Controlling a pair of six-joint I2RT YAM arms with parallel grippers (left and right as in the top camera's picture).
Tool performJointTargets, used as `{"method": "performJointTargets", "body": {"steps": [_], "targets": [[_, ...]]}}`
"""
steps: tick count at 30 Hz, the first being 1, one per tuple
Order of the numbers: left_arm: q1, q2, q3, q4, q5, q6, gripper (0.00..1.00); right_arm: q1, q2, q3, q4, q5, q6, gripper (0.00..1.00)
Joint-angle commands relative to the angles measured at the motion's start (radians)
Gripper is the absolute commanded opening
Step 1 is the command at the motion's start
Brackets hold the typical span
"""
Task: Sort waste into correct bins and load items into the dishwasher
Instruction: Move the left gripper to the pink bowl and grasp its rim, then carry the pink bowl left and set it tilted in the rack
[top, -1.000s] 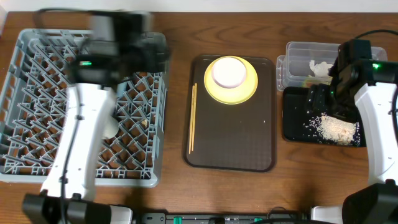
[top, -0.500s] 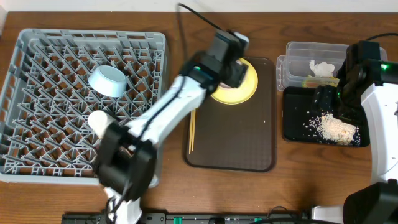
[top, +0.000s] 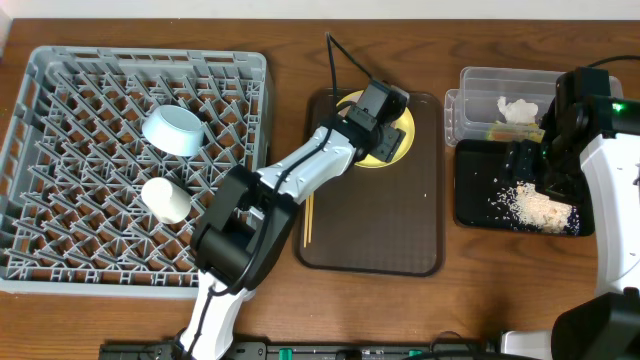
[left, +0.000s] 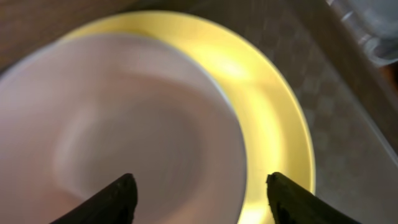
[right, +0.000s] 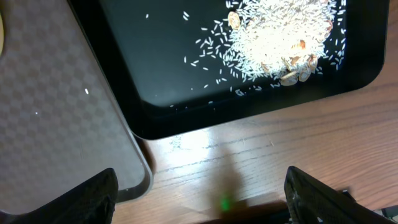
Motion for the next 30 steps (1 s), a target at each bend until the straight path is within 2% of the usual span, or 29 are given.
{"method": "performJointTargets", "body": {"steps": [1,7,9,11,17,24,27,30], "targets": [[0.002,0.033,0.0,0.001,-0.012,0.009,0.61,-0.006,-0.002,0.01,-0.004,0.006,-0.006,0.83],[0.002,0.034,0.0,-0.012,-0.02,0.009,0.23,-0.006,-0.002,0.01,-0.014,0.006,-0.02,0.83],[0.002,0.034,0.0,-0.018,-0.019,0.009,0.12,-0.006,-0.002,0.01,-0.016,0.006,-0.021,0.83],[0.002,0.027,0.0,-0.022,-0.019,0.009,0.08,-0.006,-0.002,0.01,-0.016,0.006,-0.022,0.83],[0.002,-0.062,0.0,-0.039,-0.014,0.009,0.06,-0.006,-0.002,0.01,-0.016,0.007,-0.031,0.83],[0.05,-0.275,0.0,-0.11,0.001,0.001,0.06,-0.006,-0.002,0.01,-0.016,0.007,-0.032,0.83],[0.109,-0.349,0.0,-0.151,0.079,0.001,0.06,-0.006,-0.002,0.01,-0.015,0.007,-0.033,0.83],[0.212,-0.408,0.0,-0.185,0.246,0.0,0.06,-0.006,-0.002,0.01,-0.014,0.007,-0.042,0.83]]}}
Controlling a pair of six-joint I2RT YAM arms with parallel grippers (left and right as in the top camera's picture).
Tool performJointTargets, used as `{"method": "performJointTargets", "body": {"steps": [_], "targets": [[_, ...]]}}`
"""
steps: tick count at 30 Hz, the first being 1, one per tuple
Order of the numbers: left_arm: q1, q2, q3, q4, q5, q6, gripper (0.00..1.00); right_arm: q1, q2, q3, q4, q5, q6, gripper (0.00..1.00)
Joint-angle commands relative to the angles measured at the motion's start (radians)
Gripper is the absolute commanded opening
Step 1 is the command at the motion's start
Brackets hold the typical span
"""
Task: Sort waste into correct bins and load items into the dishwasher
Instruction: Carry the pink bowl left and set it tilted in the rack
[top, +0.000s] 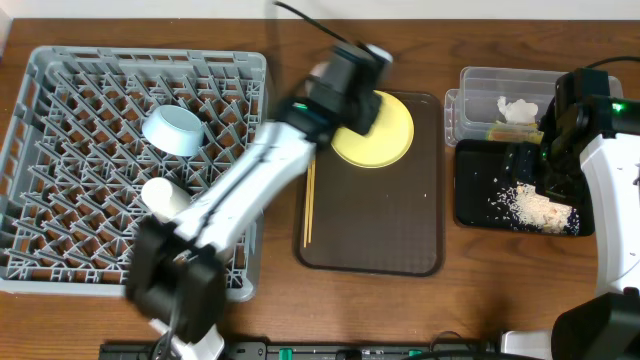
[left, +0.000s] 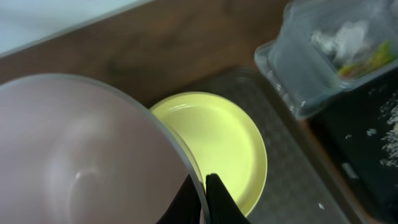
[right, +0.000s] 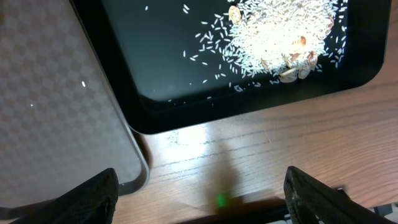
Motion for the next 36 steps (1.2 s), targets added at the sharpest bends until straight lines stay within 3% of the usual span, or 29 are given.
{"method": "performJointTargets", "body": {"steps": [1,10,22,26,36], "targets": [[0.133,-0.046,0.001,-0.029,0.232,-0.002,0.06,-0.006,-0.002,0.01,-0.001,0.007,-0.018,0.82],[0.526,-0.011,0.0,-0.045,0.838,-0.046,0.06,-0.006,-0.002,0.01,-0.002,0.006,-0.018,0.82],[0.786,0.193,0.0,-0.005,1.317,-0.068,0.06,-0.006,-0.002,0.01,-0.002,0.006,-0.018,0.82],[0.808,0.267,0.0,-0.003,1.398,-0.093,0.06,-0.006,-0.002,0.01,-0.006,0.006,-0.018,0.82],[0.863,0.339,0.0,-0.003,1.361,-0.114,0.06,-0.006,-0.002,0.01,-0.013,0.006,-0.018,0.81]]}}
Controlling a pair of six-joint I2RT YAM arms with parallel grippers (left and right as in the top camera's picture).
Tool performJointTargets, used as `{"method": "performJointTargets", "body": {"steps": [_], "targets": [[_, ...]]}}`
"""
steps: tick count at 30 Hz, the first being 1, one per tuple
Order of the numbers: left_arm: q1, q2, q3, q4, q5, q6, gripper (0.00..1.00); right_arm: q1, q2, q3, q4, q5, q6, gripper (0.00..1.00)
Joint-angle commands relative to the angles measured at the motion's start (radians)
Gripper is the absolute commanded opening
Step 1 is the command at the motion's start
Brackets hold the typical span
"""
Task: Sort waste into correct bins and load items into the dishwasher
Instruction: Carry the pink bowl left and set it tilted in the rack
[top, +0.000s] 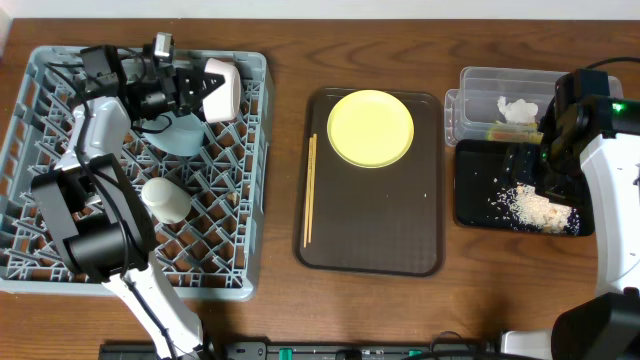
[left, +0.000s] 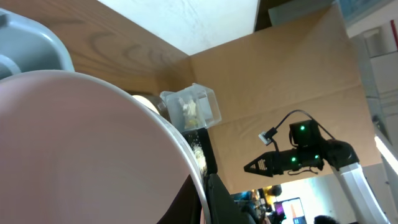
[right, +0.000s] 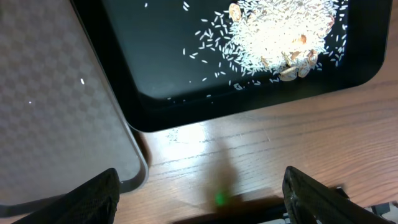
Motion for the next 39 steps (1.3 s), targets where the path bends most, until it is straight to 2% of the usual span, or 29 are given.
{"method": "performJointTargets", "body": {"steps": [1,2,4,8,18,30,39], "targets": [[0.037,0.028,0.0,-0.002,-0.029,-0.008,0.06,-0.006,-0.002,0.01,-0.004,0.006,-0.014,0.81],[0.047,0.028,0.0,-0.002,-0.04,-0.008,0.07,-0.006,-0.002,0.01,-0.004,0.006,-0.014,0.81],[0.066,0.028,0.0,-0.002,-0.056,-0.008,0.16,-0.006,-0.002,0.01,-0.004,0.006,-0.014,0.81],[0.096,0.028,0.0,-0.002,-0.062,-0.032,0.48,-0.006,-0.002,0.01,-0.004,0.006,-0.014,0.81],[0.126,0.017,0.001,-0.002,-0.097,-0.096,0.79,-0.006,-0.002,0.01,-0.007,0.006,-0.014,0.81],[0.182,-0.135,0.001,-0.003,-0.455,-0.124,0.87,-0.01,-0.002,0.01,-0.016,0.006,-0.014,0.8],[0.199,-0.285,0.001,-0.032,-0.524,-0.124,0.88,-0.011,-0.002,0.01,-0.011,0.006,-0.014,0.8]]}}
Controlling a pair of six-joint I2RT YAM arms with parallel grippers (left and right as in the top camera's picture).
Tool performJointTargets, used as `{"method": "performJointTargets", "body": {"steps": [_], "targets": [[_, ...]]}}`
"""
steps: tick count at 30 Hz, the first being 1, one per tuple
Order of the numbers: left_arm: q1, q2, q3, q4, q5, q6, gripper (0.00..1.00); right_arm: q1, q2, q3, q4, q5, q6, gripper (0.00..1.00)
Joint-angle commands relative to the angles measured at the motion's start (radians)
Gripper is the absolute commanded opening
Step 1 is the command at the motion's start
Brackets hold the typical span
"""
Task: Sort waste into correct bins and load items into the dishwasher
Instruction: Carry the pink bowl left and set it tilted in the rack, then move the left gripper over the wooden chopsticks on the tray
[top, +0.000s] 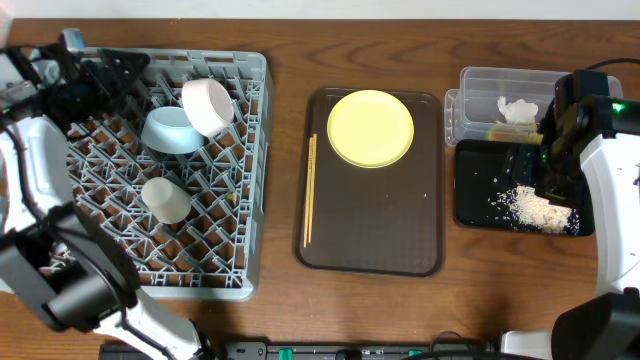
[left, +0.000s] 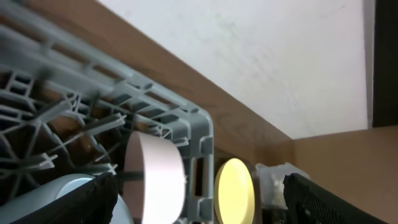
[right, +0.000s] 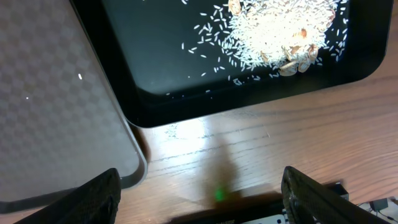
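Note:
A pink bowl (top: 208, 107) stands on its edge in the grey dish rack (top: 60, 262), leaning by a pale blue bowl (top: 170, 131). My left gripper (top: 130, 78) is open and empty to the left of it, over the rack's far side. The left wrist view shows the pink bowl (left: 155, 177) and blue bowl (left: 74, 200) ahead of the open left gripper (left: 199, 211). A yellow plate (top: 371, 128) and chopsticks (top: 309, 190) lie on the brown tray (top: 380, 240). My right gripper (top: 550, 165) hangs open over the black tray (top: 470, 205) of rice (right: 280, 28).
A white cup (top: 165, 198) lies in the rack's middle. A clear bin (top: 497, 95) with white and yellow scraps stands behind the black tray. In the right wrist view the brown tray's corner (right: 56, 93) sits left of the black tray (right: 143, 68), bare wood below.
My left gripper was shut on the pink bowl over the rack's far side. Now the bowl rests in the rack beside the blue bowl, and the gripper is open further left. The right arm is unchanged.
My left gripper was open around the pink bowl on the yellow plate. Then it was shut on the bowl above the plate, then held it over the rack. Now the bowl stands in the rack, let go. The right gripper stayed open over the black tray.

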Motion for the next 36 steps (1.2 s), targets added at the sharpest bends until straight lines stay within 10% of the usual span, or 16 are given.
{"method": "performJointTargets", "body": {"steps": [1,18,36], "targets": [[-0.011,-0.07,0.001,-0.04,-0.055,0.004,0.88,-0.011,-0.002,0.01,0.001,0.006,-0.013,0.8],[-0.58,-0.275,-0.006,-0.583,-0.877,0.029,0.88,-0.011,-0.002,0.01,0.021,0.006,-0.013,0.81],[-0.989,-0.113,-0.184,-0.483,-0.962,-0.247,0.89,-0.011,-0.002,0.01,0.029,0.005,-0.01,0.82]]}}
